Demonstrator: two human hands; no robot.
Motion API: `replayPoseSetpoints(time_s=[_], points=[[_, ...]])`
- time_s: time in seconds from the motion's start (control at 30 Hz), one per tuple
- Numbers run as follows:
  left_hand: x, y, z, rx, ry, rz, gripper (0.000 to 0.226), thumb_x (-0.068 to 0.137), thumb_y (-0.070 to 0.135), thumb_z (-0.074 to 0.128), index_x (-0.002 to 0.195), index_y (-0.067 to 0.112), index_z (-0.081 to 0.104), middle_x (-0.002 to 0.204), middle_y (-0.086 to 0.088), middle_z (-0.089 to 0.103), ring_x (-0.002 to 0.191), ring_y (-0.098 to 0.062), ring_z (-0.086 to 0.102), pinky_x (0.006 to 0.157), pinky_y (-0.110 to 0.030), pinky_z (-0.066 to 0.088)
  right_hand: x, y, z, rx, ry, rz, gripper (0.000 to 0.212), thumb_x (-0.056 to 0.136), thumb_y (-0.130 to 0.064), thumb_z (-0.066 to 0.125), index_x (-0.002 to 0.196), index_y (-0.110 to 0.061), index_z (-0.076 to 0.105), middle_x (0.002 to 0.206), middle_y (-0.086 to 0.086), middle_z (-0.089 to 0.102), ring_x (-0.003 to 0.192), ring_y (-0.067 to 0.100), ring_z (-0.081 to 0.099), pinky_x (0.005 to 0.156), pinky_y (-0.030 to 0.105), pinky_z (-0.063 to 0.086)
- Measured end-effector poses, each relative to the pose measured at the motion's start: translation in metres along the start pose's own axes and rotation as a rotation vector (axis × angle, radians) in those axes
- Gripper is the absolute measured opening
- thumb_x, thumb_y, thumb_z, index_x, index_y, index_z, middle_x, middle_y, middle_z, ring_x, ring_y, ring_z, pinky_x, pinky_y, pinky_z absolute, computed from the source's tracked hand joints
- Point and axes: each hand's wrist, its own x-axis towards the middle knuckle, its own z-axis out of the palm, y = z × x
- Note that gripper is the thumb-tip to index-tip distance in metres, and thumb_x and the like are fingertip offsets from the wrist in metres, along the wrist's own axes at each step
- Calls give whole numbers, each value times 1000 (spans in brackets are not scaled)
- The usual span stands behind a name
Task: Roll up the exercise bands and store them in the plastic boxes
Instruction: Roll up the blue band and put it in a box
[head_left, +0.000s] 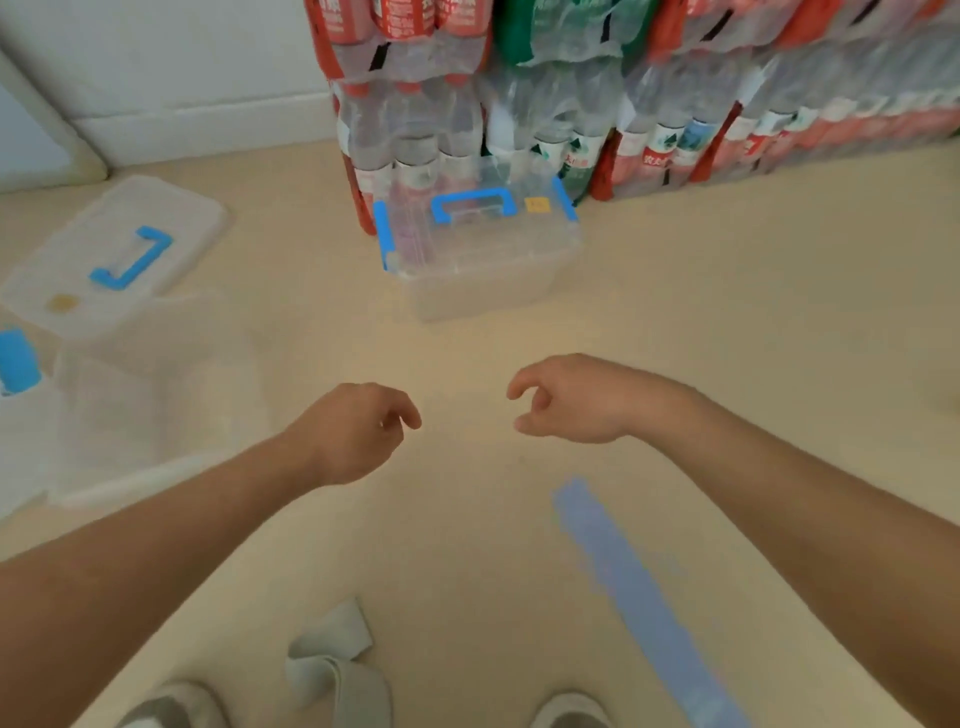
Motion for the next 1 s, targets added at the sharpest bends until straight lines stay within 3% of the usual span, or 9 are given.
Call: replayPoseSetpoints(time_s=[0.23,0.37,0.53,0.6,0.67,0.73,0.8,0.9,1.0], points=[[-4,85,121,127,-190,298,42,90,11,42,130,20,55,135,-6,52,121,-24,50,101,-32,39,-45,86,95,178,98,381,54,91,-35,53,141,-18,39,138,9,51,124,25,50,98,32,42],[-8,110,151,158,-172,290,53,86,10,42,139,13,40,150,-9,31,130,-30,35,107,-30,28,-48,90,151,162,134,467,57,90,-40,54,138,-14,36,131,14,50,119,32,50,95,36,42],[-16,105,167,144,-216,269,61,78,15,38,138,8,39,154,-14,24,140,-28,24,110,-28,21,-34,79,174,243,280,488,35,87,-28,58,115,-9,49,116,14,59,110,32,56,85,34,43],[-15,102,170,-65,-201,226,67,71,18,37,137,7,42,150,-13,35,140,-24,30,108,-23,18,-29,75,176,344,245,492,8,87,-26,57,90,-19,56,97,7,63,99,28,61,74,30,43],[-14,107,164,-413,-174,38,60,80,25,42,137,8,43,142,-12,48,130,-22,46,103,-19,28,-25,73,176,592,218,503,28,82,-26,64,61,-22,46,66,1,51,69,21,55,55,28,36],[-13,111,154,-838,-154,-184,49,91,21,55,137,12,40,129,-12,60,111,-24,61,91,-27,46,-25,69,164,903,199,428,30,78,-22,71,59,-11,51,61,5,45,60,16,44,53,27,31],[-10,109,133,-1181,-171,-326,41,92,17,57,131,16,43,116,-13,67,94,-21,67,74,-29,56,-30,62,136,1111,192,291,27,82,-21,70,74,4,63,70,11,53,66,16,48,56,25,33],[-2,103,71,-1360,-265,-238,33,91,19,59,124,12,59,112,-10,71,87,-16,67,69,-24,53,-43,46,76,1203,198,89,13,88,-20,64,83,-10,71,75,2,61,64,9,49,54,21,31],[-3,103,-5,-1286,-268,-81,34,86,32,62,118,19,65,105,-1,71,86,-12,64,76,-23,47,-52,26,13,1298,282,-92,14,90,-13,60,76,-15,65,62,-2,50,54,7,42,51,19,28]])
